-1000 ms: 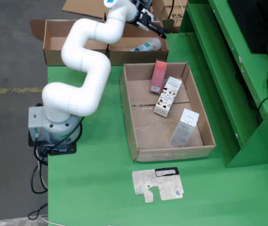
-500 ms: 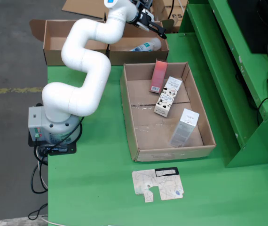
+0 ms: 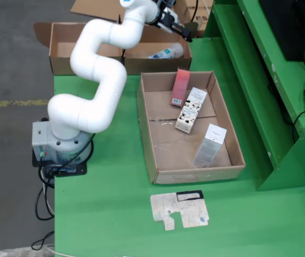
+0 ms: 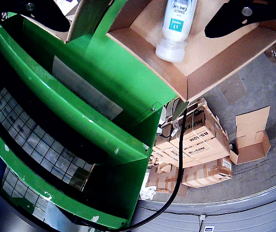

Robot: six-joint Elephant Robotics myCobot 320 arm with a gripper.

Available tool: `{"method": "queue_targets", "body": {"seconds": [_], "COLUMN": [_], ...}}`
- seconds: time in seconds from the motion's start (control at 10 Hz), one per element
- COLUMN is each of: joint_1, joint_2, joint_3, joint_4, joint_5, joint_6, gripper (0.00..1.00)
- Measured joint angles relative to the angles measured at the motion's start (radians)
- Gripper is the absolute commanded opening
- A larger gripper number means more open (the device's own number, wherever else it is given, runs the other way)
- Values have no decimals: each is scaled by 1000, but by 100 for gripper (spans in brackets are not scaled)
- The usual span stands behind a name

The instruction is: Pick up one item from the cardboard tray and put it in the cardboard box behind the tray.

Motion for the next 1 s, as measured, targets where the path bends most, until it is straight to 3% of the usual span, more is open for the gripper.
{"method": "queue_targets", "body": {"seconds": [1.0], "joint_1": [-3], "joint_2": [38], "joint_3": [1], "joint_4": [0], "joint_5": [0], "joint_6": [0], "gripper": [100]}}
